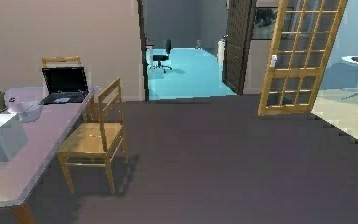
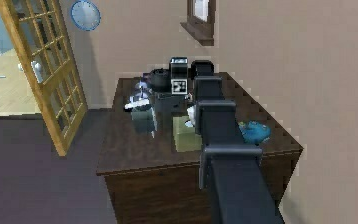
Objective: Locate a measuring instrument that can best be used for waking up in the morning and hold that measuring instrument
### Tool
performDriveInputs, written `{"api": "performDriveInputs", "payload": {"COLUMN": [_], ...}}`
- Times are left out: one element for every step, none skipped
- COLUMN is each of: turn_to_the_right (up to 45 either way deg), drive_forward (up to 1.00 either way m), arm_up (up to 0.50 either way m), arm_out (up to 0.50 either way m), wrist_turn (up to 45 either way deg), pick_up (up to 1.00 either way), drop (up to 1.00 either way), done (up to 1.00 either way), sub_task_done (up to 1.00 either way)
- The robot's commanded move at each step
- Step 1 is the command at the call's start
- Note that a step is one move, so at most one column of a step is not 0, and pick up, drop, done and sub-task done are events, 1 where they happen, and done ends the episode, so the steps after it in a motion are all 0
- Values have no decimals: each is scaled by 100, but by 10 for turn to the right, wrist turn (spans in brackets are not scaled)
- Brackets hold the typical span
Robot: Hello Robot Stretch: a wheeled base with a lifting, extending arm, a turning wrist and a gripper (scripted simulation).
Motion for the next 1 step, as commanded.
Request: {"api": "performDriveInputs", "payload": {"turn_to_the_right": [0], "drive_forward": [0], "arm_up": [0], "arm_out": [0], "wrist_turn": [0], "pick_up": [0], "drop": [0], "done": [100], "sub_task_done": [0]}}
